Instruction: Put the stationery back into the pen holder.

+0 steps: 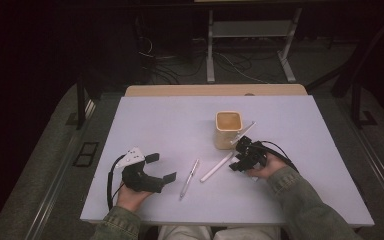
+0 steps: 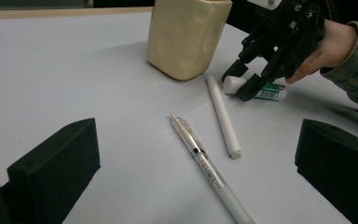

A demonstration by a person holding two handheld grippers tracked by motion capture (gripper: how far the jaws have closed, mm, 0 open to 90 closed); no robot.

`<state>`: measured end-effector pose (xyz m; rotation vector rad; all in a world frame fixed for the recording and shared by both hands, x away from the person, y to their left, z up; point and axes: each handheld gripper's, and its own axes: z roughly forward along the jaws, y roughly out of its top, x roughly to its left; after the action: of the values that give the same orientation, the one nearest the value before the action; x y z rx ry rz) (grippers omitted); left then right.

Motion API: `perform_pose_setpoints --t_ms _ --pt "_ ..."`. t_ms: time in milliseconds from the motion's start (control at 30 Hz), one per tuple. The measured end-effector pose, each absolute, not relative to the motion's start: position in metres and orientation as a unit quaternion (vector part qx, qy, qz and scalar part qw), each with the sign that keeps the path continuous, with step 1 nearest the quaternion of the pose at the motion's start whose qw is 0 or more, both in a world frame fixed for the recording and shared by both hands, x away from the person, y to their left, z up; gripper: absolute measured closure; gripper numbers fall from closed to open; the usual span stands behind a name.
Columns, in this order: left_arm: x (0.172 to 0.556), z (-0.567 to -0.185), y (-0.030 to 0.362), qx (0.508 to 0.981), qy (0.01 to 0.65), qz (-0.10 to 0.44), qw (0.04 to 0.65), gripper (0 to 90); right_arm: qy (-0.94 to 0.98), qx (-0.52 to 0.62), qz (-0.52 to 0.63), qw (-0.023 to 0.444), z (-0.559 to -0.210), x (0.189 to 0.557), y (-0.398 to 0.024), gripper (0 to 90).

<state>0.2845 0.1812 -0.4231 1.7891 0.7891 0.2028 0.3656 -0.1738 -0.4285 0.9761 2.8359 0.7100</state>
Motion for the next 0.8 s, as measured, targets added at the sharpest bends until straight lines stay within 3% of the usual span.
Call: perform_pose_setpoints --t_ms 467,800 --pt "0.2846 -0.4231 0.181 0.758 0.333 0.086 0.554 0.0 0.925 0.306 0.222 0.044 -0.4281 0.365 -0.1731 63.6" --pt "0.2842 -0.4228 0.1811 0.757 0.333 0.086 0.556 0.0 0.93 0.294 0.215 0.038 -0.4271 0.3639 -0.1744 64.7"
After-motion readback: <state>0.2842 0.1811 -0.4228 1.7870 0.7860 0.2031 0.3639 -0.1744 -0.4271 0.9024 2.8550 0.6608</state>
